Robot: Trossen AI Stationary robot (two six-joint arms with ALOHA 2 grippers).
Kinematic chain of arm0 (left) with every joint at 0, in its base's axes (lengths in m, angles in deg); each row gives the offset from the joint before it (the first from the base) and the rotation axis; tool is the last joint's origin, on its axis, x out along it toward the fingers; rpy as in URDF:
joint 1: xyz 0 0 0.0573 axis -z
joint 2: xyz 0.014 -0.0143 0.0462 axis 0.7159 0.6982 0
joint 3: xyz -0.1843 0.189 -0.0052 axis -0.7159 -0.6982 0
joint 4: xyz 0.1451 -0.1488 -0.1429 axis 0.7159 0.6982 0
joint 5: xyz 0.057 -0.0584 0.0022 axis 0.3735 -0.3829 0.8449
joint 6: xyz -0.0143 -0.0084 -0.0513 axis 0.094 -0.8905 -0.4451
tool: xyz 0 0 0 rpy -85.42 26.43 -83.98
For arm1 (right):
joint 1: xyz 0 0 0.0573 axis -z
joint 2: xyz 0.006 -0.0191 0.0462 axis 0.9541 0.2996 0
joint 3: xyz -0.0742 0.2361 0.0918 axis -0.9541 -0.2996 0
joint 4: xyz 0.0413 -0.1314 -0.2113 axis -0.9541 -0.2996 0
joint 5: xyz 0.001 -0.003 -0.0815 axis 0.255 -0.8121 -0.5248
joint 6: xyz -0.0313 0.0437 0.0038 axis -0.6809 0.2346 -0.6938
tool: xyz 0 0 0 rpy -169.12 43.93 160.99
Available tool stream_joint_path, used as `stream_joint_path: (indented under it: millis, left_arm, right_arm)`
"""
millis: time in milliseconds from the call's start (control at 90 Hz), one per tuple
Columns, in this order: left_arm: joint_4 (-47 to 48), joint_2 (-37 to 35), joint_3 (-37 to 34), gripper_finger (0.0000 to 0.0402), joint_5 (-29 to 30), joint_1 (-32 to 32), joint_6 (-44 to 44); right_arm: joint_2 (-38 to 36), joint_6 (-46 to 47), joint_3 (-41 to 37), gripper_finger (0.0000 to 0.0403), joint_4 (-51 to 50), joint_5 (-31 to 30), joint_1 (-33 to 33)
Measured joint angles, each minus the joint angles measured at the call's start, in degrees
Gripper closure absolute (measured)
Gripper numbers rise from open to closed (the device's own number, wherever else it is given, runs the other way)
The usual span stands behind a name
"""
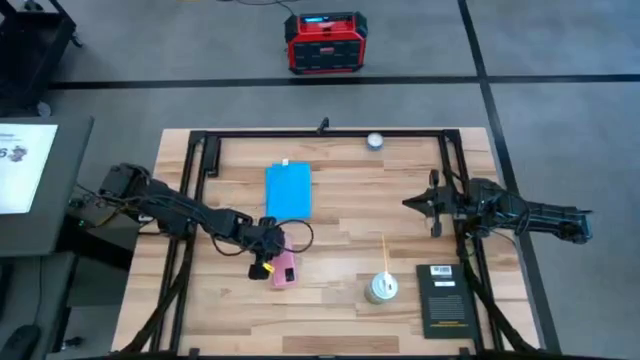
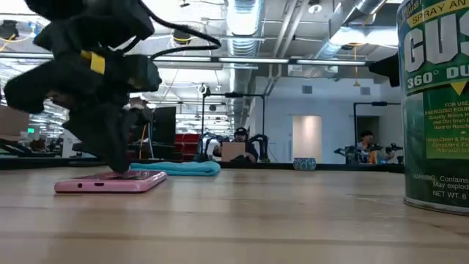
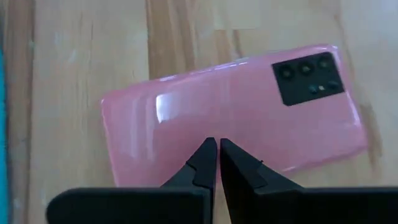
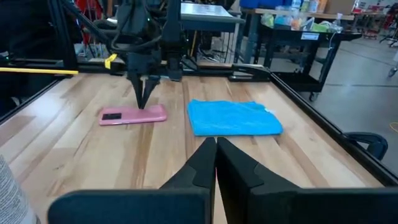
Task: Apply microfiber cloth
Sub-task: Spray the device using the spray bottle
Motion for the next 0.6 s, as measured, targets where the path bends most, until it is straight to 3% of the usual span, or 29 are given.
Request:
stream_joint_path:
  millis: [267, 600]
  left_arm:
    - [-11.7, 9.1, 0.4, 0.0402, -0.2, -2.7, 2.7]
    - [-15.0, 5.9, -0.2, 0.0401, 0.4, -8.1, 8.4]
  right_arm:
    - [0.0, 0.0, 0.0, 0.0403, 0.0, 0.0, 0.0]
    - [0.0, 0.0, 0.0, 0.0403, -0.1, 0.0, 0.0]
